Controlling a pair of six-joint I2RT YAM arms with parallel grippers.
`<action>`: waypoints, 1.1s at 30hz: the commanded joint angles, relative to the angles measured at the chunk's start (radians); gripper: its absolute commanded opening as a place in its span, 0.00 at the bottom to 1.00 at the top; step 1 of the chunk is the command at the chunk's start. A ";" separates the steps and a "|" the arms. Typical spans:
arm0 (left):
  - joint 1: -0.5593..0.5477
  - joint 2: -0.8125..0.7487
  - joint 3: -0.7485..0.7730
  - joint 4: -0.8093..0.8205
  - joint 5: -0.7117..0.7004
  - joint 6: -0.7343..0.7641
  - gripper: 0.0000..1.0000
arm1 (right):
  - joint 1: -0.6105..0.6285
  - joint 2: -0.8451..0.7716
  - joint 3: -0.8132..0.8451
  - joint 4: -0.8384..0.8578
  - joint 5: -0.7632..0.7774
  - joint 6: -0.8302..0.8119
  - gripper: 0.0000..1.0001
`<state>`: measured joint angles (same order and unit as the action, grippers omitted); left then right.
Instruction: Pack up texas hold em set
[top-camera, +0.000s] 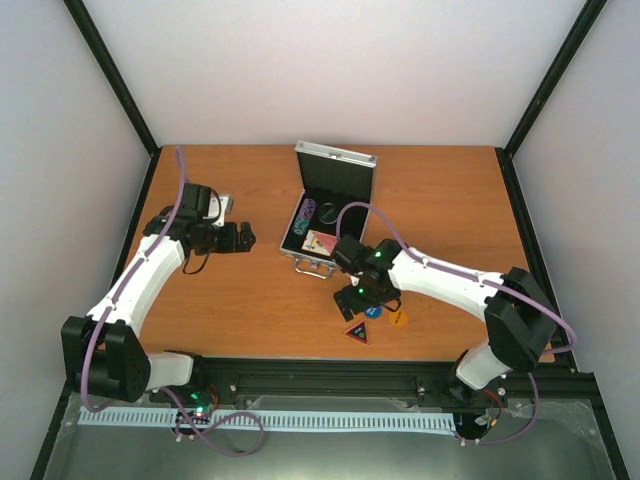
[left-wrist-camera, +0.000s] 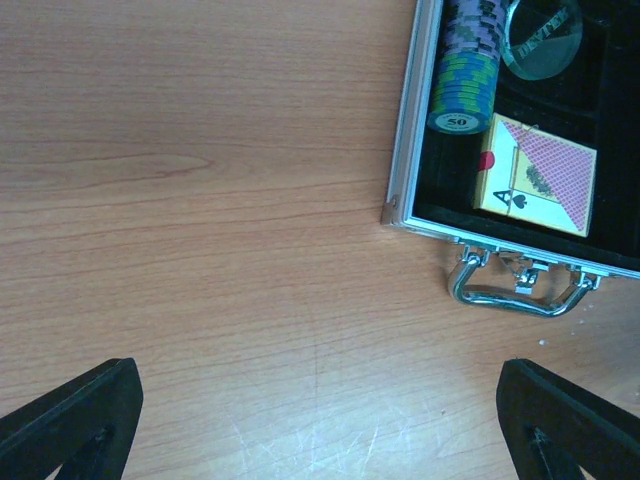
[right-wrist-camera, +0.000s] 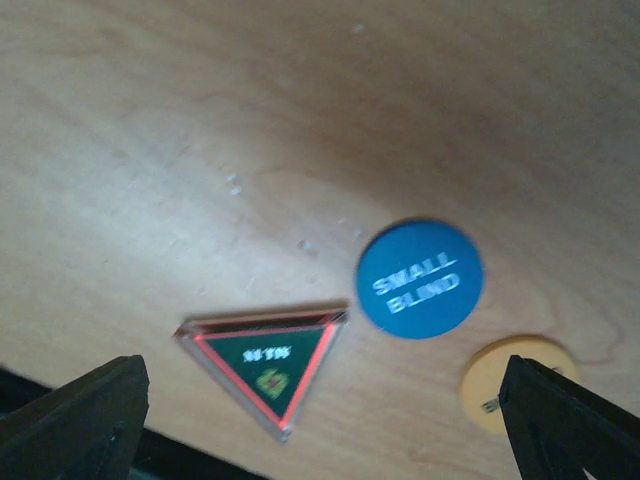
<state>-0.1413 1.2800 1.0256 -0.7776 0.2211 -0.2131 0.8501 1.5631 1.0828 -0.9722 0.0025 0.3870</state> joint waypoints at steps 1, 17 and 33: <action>0.006 0.004 0.012 0.046 0.042 -0.023 1.00 | 0.080 -0.053 -0.041 0.040 -0.014 0.074 0.97; 0.006 -0.060 -0.022 0.060 0.049 -0.011 1.00 | 0.216 0.064 -0.088 0.071 0.044 0.205 0.96; 0.005 -0.102 -0.100 0.076 0.054 -0.016 1.00 | 0.215 0.155 -0.125 0.148 0.005 0.171 0.96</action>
<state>-0.1413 1.2030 0.9279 -0.7181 0.2661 -0.2245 1.0603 1.6749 0.9535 -0.8543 -0.0109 0.5644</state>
